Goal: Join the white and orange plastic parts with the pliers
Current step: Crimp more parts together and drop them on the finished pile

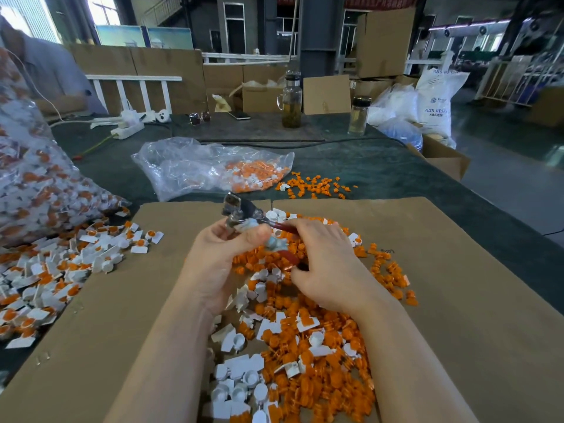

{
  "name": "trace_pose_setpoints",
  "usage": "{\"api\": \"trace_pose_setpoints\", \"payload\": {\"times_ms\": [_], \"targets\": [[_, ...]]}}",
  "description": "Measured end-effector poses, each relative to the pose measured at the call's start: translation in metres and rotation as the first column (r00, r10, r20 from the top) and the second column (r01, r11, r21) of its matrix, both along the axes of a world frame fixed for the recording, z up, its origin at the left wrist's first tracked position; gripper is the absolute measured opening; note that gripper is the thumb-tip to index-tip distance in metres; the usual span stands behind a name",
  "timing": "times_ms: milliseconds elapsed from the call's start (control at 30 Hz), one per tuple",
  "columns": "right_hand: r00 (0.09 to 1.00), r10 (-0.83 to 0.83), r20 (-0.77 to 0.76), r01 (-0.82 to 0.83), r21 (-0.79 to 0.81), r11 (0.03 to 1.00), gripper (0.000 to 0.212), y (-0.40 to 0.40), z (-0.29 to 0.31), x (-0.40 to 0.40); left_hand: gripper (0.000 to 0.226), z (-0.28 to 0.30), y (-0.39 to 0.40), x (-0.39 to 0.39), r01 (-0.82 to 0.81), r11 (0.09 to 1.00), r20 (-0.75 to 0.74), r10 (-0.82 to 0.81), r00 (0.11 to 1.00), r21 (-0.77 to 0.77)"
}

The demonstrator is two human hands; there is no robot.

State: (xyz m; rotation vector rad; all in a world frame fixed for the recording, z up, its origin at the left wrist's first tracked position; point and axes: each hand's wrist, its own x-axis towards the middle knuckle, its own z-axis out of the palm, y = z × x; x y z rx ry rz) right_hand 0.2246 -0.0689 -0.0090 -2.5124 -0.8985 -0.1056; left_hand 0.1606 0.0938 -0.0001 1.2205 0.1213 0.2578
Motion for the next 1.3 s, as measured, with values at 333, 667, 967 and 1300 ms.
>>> {"api": "trace_pose_setpoints", "payload": {"times_ms": [333,667,967,1300], "targets": [[0.980,-0.198,-0.012,0.197,0.201,0.960,0.004,-0.004,-0.009,0.014,0.008,-0.002,0.018,0.003,-0.350,0.890,-0.177,0.410,0.895,0.292],[0.981,-0.183,0.058,0.180,0.042,0.983,0.028,0.016,-0.026,0.013,0.015,-0.027,0.060,0.009,-0.385,0.652,-0.204,0.642,0.739,0.653],[0.973,-0.218,0.074,0.223,-0.081,0.971,0.022,0.014,-0.029,0.018,0.047,-0.026,0.054,0.006,0.100,0.448,-0.359,0.543,0.759,0.888],[0.959,-0.284,-0.001,0.284,-0.023,0.959,0.031,0.010,-0.027,0.021,0.025,-0.013,0.028,0.002,0.137,0.480,-0.277,0.235,0.932,0.867]]}}
